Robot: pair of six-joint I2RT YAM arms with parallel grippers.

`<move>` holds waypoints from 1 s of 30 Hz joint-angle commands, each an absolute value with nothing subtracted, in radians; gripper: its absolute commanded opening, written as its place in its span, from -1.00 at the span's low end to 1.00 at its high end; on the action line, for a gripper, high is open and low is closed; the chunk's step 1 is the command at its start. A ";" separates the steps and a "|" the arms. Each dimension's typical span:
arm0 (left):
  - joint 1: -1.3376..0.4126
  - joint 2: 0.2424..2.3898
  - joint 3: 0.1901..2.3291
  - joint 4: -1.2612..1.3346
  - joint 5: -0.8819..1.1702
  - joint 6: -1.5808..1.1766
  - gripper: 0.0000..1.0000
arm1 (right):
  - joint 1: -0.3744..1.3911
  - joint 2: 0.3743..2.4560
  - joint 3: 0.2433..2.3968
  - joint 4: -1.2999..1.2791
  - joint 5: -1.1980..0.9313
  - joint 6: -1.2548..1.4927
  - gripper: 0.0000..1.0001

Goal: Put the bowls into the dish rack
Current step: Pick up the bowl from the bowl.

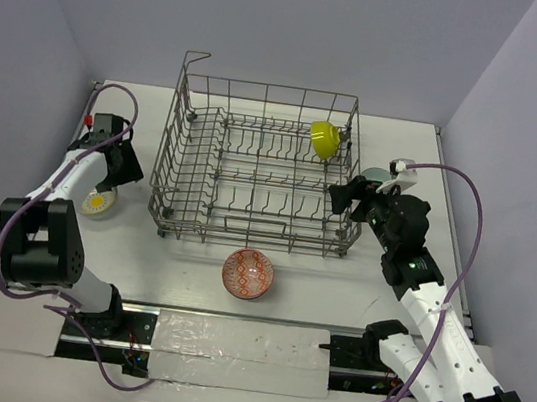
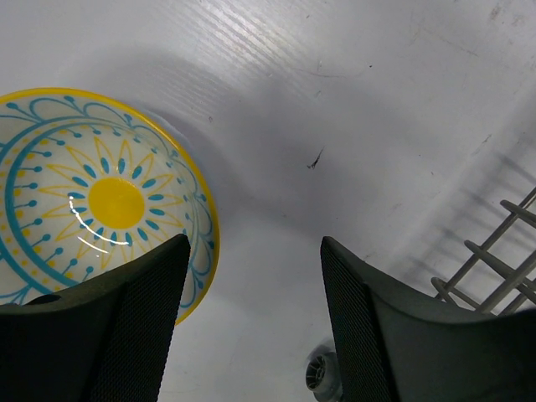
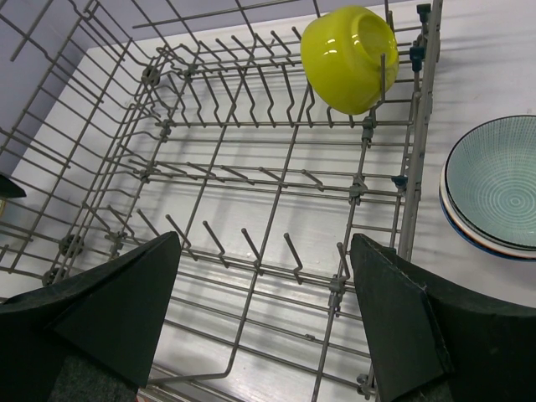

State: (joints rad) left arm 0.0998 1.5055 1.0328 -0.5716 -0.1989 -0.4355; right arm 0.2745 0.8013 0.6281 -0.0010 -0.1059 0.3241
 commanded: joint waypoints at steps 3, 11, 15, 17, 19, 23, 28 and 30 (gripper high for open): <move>0.106 1.529 1.058 -0.557 -0.193 -0.425 0.36 | 0.270 0.802 0.652 0.023 -0.100 0.313 0.79; 0.104 1.542 1.054 -0.552 -0.190 -0.422 0.15 | 0.270 0.798 0.652 0.021 -0.101 0.313 0.79; 0.104 1.554 1.055 -0.551 -0.184 -0.419 0.06 | 0.270 0.796 0.652 0.020 -0.097 0.313 0.79; 0.104 1.563 1.057 -0.549 -0.180 -0.419 0.04 | 0.270 0.798 0.652 0.018 -0.097 0.313 0.79; 0.104 1.574 1.061 -0.548 -0.166 -0.416 -0.01 | 0.270 0.798 0.650 0.020 -0.097 0.313 0.79; 0.103 1.580 1.077 -0.549 -0.144 -0.416 -0.17 | 0.270 0.804 0.649 0.021 -0.095 0.313 0.79; 0.095 1.569 1.094 -0.551 -0.137 -0.416 -0.46 | 0.270 0.807 0.650 0.021 -0.095 0.311 0.79; 0.091 1.565 1.103 -0.552 -0.130 -0.417 -0.56 | 0.270 0.808 0.650 0.023 -0.094 0.311 0.79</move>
